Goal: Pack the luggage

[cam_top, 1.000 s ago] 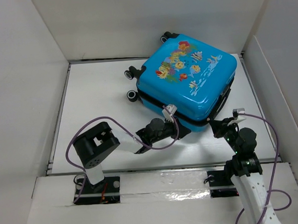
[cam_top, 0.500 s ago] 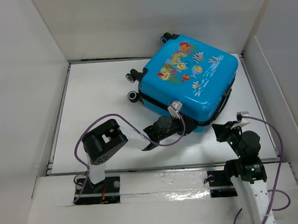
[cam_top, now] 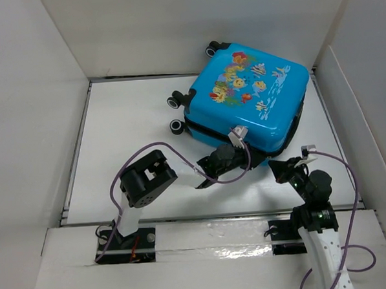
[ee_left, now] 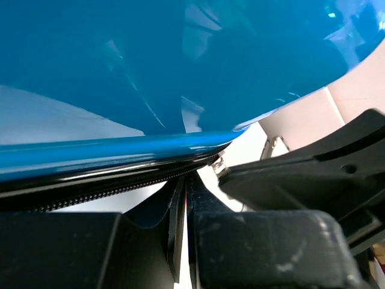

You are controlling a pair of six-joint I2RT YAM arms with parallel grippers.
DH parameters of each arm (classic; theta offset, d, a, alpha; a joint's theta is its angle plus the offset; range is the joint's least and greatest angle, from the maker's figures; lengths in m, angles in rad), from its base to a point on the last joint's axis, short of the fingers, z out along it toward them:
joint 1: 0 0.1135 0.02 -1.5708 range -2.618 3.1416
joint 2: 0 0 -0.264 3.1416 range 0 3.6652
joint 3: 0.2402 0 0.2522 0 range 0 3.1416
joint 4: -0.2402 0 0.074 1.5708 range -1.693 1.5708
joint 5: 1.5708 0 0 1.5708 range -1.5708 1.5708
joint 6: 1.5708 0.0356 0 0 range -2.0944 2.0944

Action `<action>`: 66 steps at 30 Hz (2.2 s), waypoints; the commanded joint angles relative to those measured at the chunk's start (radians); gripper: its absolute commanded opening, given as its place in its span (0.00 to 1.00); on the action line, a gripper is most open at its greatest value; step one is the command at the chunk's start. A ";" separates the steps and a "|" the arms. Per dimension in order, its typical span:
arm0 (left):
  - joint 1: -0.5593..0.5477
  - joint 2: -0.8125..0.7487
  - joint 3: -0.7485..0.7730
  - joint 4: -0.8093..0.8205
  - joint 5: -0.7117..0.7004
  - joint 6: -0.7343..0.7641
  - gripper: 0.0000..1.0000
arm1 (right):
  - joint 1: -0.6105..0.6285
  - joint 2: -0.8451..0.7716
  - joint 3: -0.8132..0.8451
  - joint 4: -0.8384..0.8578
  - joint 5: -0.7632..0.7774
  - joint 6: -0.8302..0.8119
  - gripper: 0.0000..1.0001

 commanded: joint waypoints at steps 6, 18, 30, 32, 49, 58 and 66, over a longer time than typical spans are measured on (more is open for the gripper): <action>0.029 -0.011 0.041 0.019 0.017 0.037 0.22 | 0.021 0.118 -0.077 0.387 -0.186 0.124 0.00; 0.375 -0.762 -0.386 -0.298 -0.125 0.051 0.69 | 0.344 0.655 -0.048 0.801 0.105 0.068 0.00; 0.783 -0.494 -0.006 -0.484 -0.133 -0.013 0.93 | 0.772 1.158 0.122 1.201 0.557 0.086 0.00; 0.809 -0.384 0.118 -0.528 -0.102 -0.015 0.94 | 0.772 1.179 0.099 1.255 0.546 0.092 0.00; 0.842 0.118 0.679 -0.714 0.033 -0.122 0.99 | 0.791 0.834 0.050 0.925 0.563 0.060 0.00; 0.842 0.118 0.535 -0.428 0.163 -0.269 0.51 | 0.791 0.877 0.055 0.948 0.552 0.068 0.00; 0.800 -0.026 0.220 -0.031 0.186 -0.352 0.00 | 0.800 0.746 0.053 0.821 0.578 0.071 0.00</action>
